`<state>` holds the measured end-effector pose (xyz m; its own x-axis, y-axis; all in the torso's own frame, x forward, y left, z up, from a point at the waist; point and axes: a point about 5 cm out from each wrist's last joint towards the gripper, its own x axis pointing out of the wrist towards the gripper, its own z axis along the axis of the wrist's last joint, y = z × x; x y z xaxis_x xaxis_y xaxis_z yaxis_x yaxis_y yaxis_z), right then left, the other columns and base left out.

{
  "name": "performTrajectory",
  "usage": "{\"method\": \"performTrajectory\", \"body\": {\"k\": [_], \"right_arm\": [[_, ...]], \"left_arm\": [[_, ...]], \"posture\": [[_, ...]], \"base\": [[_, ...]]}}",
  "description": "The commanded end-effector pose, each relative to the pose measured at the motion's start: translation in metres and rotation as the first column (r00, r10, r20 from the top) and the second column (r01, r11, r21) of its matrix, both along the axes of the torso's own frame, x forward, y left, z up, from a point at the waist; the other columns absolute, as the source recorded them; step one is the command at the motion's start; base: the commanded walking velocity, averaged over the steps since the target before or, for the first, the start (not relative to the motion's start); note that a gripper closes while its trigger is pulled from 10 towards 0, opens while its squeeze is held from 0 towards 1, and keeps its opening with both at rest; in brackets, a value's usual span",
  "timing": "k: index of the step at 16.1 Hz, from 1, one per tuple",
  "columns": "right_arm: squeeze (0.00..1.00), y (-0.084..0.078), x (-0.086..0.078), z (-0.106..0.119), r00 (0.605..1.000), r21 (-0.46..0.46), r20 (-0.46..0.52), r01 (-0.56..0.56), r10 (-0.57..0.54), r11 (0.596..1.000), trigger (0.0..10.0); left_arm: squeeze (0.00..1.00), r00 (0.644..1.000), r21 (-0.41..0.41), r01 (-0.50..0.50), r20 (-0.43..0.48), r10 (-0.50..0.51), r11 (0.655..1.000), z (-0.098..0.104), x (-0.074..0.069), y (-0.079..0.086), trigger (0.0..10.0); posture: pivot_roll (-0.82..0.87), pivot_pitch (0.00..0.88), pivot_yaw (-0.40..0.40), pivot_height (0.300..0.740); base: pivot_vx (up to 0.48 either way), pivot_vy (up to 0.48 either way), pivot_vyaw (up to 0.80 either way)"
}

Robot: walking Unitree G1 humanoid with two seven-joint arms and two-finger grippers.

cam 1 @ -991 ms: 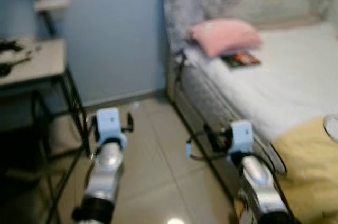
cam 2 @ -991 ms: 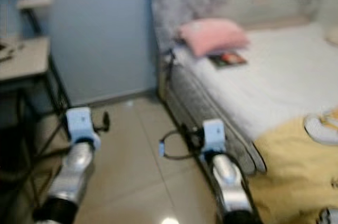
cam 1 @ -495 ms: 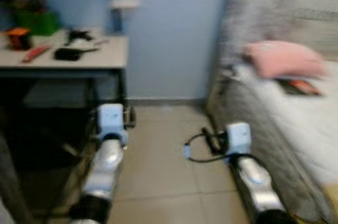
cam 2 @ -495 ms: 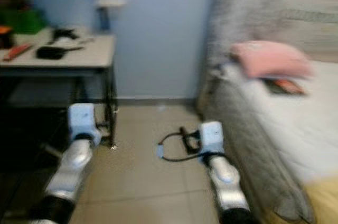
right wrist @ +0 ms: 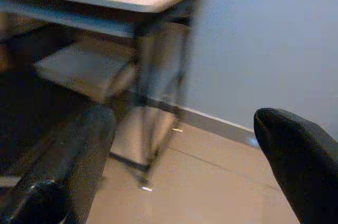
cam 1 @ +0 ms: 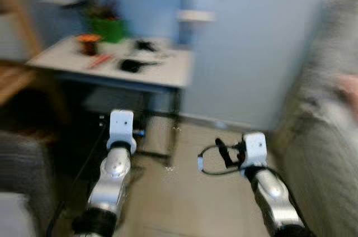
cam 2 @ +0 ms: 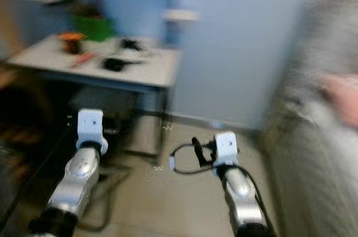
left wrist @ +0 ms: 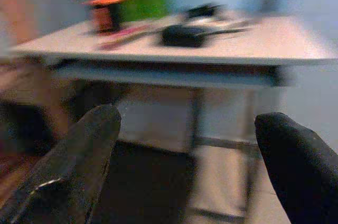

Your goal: Clean up the room

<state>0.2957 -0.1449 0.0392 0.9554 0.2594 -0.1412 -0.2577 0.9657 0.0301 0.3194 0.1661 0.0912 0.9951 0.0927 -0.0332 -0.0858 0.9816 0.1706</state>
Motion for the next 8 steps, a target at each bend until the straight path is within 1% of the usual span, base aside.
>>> {"method": "performTrajectory", "body": {"k": [1, 2, 3, 4, 5, 6, 7, 8], "right_arm": [[1.00, -0.001, 0.002, 0.002, 1.000, -0.009, 0.008, -0.002, 0.002, 1.000, 10.0], [1.00, -0.003, 0.003, 0.002, 1.000, 0.015, 0.006, 0.020, -0.020, 1.000, 10.0], [1.00, -0.007, 0.005, 0.001, 0.998, 0.018, -0.009, 0.061, -0.061, 0.998, 10.0], [0.80, -0.019, 0.001, 0.003, 0.991, 0.033, 0.015, 0.130, -0.130, 0.991, 10.0], [0.80, -0.024, -0.002, 0.002, 0.989, 0.034, 0.022, 0.146, -0.147, 0.989, 10.0], [0.73, -0.030, -0.013, -0.001, 0.989, 0.026, 0.032, 0.142, -0.143, 0.990, 10.0], [0.01, -0.033, -0.020, -0.005, 0.990, 0.018, 0.022, 0.138, -0.138, 0.990, 10.0], [0.00, -0.037, -0.029, -0.005, 0.995, 0.024, 0.017, 0.096, -0.096, 0.995, 10.0]], "left_arm": [[0.00, 1.000, 0.008, 0.006, 0.007, -0.006, 1.000, 0.004, 0.003, 0.000, 10.0], [0.00, 1.000, 0.004, 0.029, -0.008, -0.029, 1.000, 0.004, 0.006, 0.000, 10.0], [0.00, 0.999, 0.014, 0.024, -0.028, -0.023, 1.000, 0.002, 0.008, 0.001, 10.0], [0.00, 0.996, 0.029, 0.087, -0.008, -0.086, 0.996, 0.005, 0.006, -0.004, 10.0], [0.00, 0.994, 0.010, 0.106, -0.002, -0.106, 0.994, 0.005, 0.004, -0.007, 10.0], [0.00, 0.974, -0.036, 0.224, -0.013, -0.225, 0.974, 0.000, -0.004, -0.030, 10.0], [0.00, 0.957, -0.143, 0.238, -0.132, -0.257, 0.961, -0.016, -0.008, -0.045, 10.0], [0.00, 0.925, -0.068, 0.369, -0.075, -0.374, 0.927, -0.008, -0.013, -0.064, 10.0]], "posture": [[0.18, 0.000, -0.015, 0.740], [0.18, 0.000, -0.015, 0.740], [0.18, 0.000, -0.019, 0.740], [0.19, 0.000, -0.025, 0.740], [0.19, 0.000, -0.027, 0.740], [0.18, 0.000, -0.032, 0.740], [0.18, 0.000, -0.034, 0.740], [0.17, 0.000, -0.039, 0.740]], "base": [[0.480, 0.000, 0.65], [0.480, 0.000, 0.66], [0.000, 0.000, 0.00], [0.000, 0.000, 0.00], [0.000, 0.000, 0.00], [0.000, 0.000, 0.00], [0.000, 0.000, 0.00], [0.000, 0.000, 0.00]]}}
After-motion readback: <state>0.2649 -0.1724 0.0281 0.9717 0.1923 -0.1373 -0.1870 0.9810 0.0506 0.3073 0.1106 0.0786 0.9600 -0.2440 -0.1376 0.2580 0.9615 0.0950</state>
